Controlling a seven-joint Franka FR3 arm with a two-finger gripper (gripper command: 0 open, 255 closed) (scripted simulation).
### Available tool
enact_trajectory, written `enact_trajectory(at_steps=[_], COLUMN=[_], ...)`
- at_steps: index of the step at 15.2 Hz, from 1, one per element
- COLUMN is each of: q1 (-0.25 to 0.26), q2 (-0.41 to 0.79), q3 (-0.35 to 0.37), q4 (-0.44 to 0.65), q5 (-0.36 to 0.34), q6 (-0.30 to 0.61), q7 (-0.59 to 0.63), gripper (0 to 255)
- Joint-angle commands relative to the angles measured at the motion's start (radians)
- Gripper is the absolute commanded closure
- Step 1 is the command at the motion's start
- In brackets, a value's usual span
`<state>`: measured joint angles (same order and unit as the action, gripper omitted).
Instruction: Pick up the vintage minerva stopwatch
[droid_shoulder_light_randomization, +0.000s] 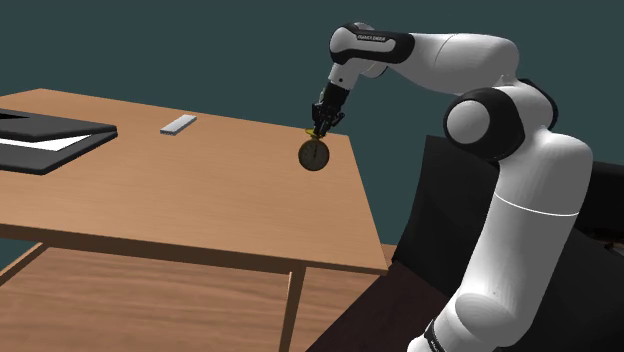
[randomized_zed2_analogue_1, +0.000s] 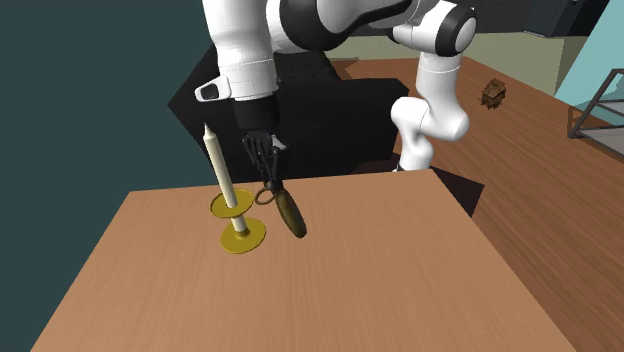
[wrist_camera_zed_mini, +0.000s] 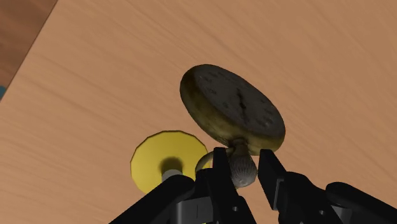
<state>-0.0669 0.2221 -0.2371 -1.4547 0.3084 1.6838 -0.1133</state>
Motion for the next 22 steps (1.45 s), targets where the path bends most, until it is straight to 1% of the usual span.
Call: enact_trajectory(at_steps=[1, 4, 5, 13, 20, 22], q1=[-0.003, -0.009, 0.009, -0.002, -0.017, -0.017], q2=[0.019, 0.047, 0.011, 0.031, 0.067, 0.068], q3=[-0.002, -0.003, 0.004, 0.002, 0.001, 0.001], q4=[-0.008, 0.029, -0.031, 0.103, 0.251, 0.254], q5=[0.0, 0.006, -0.004, -0.001, 0.008, 0.009], q6=[-0.006, -0.018, 0.012, -0.1, -0.21, -0.213], q7=[0.0, -0.003, 0.011, 0.035, 0.056, 0.057], gripper=[255, 255, 255, 255, 255, 255])
